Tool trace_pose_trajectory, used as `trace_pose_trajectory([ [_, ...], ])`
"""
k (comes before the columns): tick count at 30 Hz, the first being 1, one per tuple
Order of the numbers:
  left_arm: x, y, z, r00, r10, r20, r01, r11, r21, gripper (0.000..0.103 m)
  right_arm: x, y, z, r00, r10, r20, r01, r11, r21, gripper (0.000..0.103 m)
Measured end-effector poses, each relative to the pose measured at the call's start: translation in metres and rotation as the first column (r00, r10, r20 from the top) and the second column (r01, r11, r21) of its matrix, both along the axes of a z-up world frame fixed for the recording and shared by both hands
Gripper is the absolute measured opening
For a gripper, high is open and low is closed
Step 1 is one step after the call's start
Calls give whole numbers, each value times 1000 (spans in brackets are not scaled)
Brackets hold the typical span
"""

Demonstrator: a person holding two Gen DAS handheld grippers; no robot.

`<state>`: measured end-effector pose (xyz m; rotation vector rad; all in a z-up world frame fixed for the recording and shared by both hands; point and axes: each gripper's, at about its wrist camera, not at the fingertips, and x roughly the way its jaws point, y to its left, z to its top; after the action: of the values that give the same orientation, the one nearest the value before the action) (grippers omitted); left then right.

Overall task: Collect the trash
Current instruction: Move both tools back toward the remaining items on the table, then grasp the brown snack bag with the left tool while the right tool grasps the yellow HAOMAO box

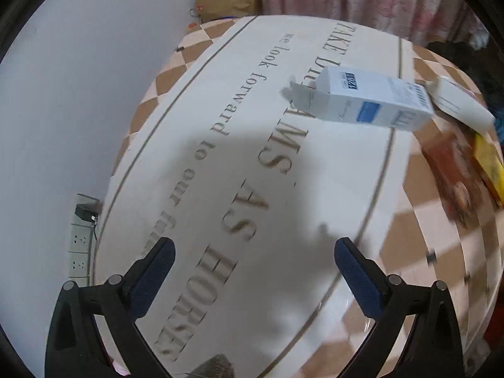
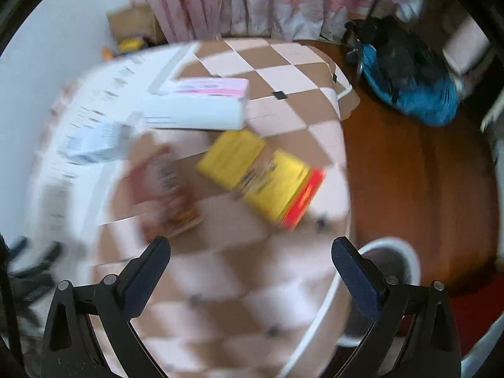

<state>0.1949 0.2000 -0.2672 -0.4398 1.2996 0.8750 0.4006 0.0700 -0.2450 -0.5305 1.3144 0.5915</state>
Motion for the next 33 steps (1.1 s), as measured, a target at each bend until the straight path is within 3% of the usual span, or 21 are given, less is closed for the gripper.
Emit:
trace_pose_trajectory([
  [4, 26, 2, -8, 1000, 18, 5, -18, 1000, -18, 103, 34, 27, -30, 995, 104, -2, -104, 990, -98, 103],
  [8, 51, -9, -5, 1000, 0, 25, 1, 1000, -31, 103, 45, 48, -49, 975, 216, -44, -220, 968, -122, 103],
  [11, 65, -23, 1, 998, -29, 49, 31, 999, -44, 103, 44, 53, -56, 960, 276, -55, -280, 954, -106, 97],
  [13, 74, -31, 6, 997, -45, 70, 50, 996, -72, 103, 47, 43, -52, 968, 238, -80, -243, 968, -60, 79],
  [15, 84, -43, 7, 993, -62, 99, 74, 990, -122, 103, 52, 28, -49, 985, 145, -89, -152, 986, -76, 76],
  [19, 107, -63, 5, 986, -78, 149, 109, 970, -216, 103, 59, -17, -43, 989, -61, -138, 55, 998, -42, 74],
  [22, 124, -70, 1, 983, -79, 167, 123, 953, -277, 103, 61, -46, -40, 980, -150, -131, 150, 989, -8, 75],
  [26, 144, -75, -9, 989, -77, 129, 112, 952, -286, 100, 66, -73, -48, 953, -220, -211, 230, 973, 25, 82],
  [27, 145, -74, -8, 989, -77, 130, 110, 957, -267, 98, 67, -76, -49, 952, -223, -212, 233, 972, 24, 82],
  [29, 146, -75, -6, 989, -93, 112, 115, 970, -212, 77, 62, -77, -52, 957, -210, -201, 217, 976, 16, 82],
  [31, 144, -75, -3, 989, -111, 98, 126, 977, -173, 66, 58, -75, -54, 966, -187, -179, 190, 982, 1, 83],
  [33, 134, -76, 1, 985, -132, 112, 147, 979, -139, 48, 52, -72, -53, 976, -163, -141, 165, 986, 0, 83],
])
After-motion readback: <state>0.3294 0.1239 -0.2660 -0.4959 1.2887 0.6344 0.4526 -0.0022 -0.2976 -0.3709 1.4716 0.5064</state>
